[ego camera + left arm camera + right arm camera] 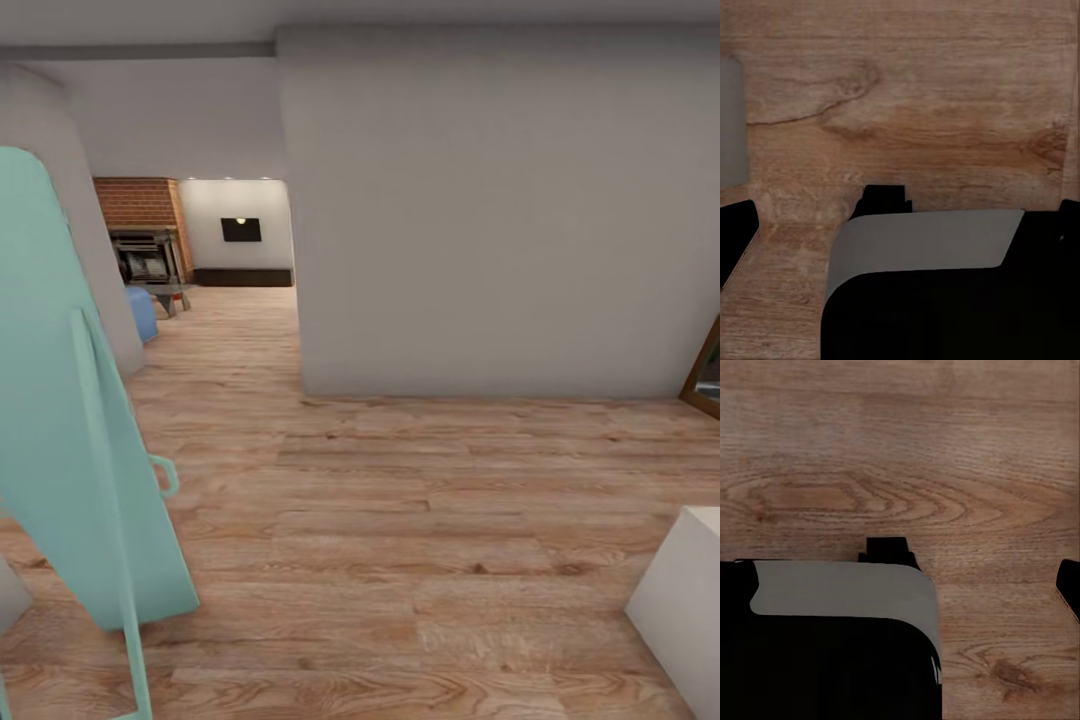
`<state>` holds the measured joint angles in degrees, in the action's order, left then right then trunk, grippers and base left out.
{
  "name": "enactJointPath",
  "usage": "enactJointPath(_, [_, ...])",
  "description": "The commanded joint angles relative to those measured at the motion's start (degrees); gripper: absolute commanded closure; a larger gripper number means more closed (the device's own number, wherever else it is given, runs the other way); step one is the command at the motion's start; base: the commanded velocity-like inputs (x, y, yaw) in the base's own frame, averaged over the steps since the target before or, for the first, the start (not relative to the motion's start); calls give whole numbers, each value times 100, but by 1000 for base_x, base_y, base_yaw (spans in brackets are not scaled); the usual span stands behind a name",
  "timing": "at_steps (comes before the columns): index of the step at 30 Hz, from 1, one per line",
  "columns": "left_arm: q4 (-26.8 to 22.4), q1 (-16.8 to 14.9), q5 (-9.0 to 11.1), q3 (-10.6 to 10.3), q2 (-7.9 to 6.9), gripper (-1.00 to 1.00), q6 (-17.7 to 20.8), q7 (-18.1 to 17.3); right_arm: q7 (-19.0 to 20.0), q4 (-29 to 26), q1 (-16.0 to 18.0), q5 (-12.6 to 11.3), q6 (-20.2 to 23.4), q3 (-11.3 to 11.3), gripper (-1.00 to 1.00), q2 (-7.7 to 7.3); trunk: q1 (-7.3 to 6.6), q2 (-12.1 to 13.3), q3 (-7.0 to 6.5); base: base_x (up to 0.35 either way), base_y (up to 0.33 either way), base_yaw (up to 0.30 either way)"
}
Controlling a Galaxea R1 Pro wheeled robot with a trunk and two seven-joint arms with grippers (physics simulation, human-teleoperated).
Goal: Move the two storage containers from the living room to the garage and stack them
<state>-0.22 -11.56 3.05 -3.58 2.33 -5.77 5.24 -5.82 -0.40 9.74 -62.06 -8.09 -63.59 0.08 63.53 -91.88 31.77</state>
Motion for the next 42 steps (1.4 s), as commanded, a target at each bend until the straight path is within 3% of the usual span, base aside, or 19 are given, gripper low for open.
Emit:
enactJointPath(1, [7,-4,31,-38,2,-100,-20,20,-24,-4,2,-43,-9,-48,-100,1,3,-2,6,322,0,0])
enactJointPath(42, [5,-4,30,-42,5,-100,-12,21,-25,-4,2,-36,-1,-49,-100,5,3,-2,6,322,0,0])
